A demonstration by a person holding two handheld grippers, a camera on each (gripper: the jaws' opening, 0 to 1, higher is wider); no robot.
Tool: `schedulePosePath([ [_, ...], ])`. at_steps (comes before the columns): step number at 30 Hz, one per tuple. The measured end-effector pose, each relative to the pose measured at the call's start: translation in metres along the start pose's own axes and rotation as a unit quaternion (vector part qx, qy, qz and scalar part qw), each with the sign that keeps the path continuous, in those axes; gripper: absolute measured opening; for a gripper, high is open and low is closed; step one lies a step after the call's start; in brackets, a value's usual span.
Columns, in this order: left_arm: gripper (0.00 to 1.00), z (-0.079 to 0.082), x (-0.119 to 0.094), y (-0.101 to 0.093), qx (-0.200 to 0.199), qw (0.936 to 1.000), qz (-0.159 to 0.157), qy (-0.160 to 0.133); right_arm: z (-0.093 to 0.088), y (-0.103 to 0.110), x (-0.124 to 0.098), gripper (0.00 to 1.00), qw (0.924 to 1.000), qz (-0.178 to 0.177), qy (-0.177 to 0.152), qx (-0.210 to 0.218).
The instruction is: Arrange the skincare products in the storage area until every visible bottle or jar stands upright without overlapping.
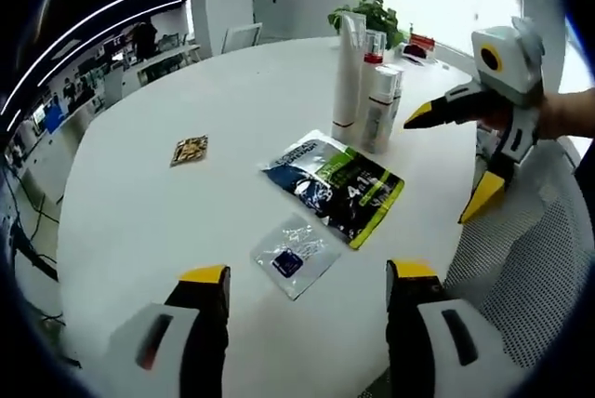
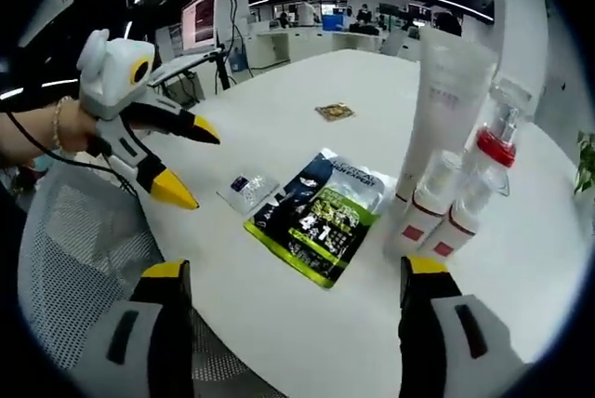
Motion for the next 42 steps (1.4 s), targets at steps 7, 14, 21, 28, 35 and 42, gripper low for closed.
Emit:
schedulePosePath([
  [7, 0.81, 0.000, -0.011, -0.008, -0.027, 0.9996, 0.005, -0.003, -0.005, -0.016, -0.022, 0.99, 0.9982, -0.041, -0.022, 0.038],
  [14, 0.88, -0.005, -0.017, -0.013, -0.045, 0.9989, 0.013, -0.005, -0.008, -0.019, -0.033, 1.00, 0.9957, -0.063, -0.038, 0.058],
  [21, 0.98, -0.009, -0.027, -0.016, -0.073, 0.9968, 0.020, -0.025, -0.009, -0.012, -0.037, 1.00, 0.9945, -0.076, -0.054, 0.049],
  [28, 0.99, -0.011, -0.038, -0.013, -0.086, 0.9953, 0.034, -0.027, -0.012, -0.013, -0.037, 0.99, 0.9934, -0.078, -0.060, 0.059],
  [35, 0.99, -0.013, -0.041, -0.008, -0.091, 0.9945, 0.047, -0.021, -0.014, -0.013, -0.036, 0.99, 0.9940, -0.079, -0.055, 0.052],
  [42, 0.99, -0.013, -0.037, -0.006, -0.089, 0.9948, 0.047, -0.016, -0.015, -0.012, -0.035, 0.99, 0.9948, -0.075, -0.050, 0.048],
])
Point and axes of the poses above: the point that each gripper's makers call its tool centre point, and the gripper's own axes: x roughly forward along the fingers, y roughly to its left, z roughly out of its top, the point moved 10 cm from there along -x, roughly backward along the fingers, and after that the axes turned 9 degrees about -y, right-handed, at the moved point
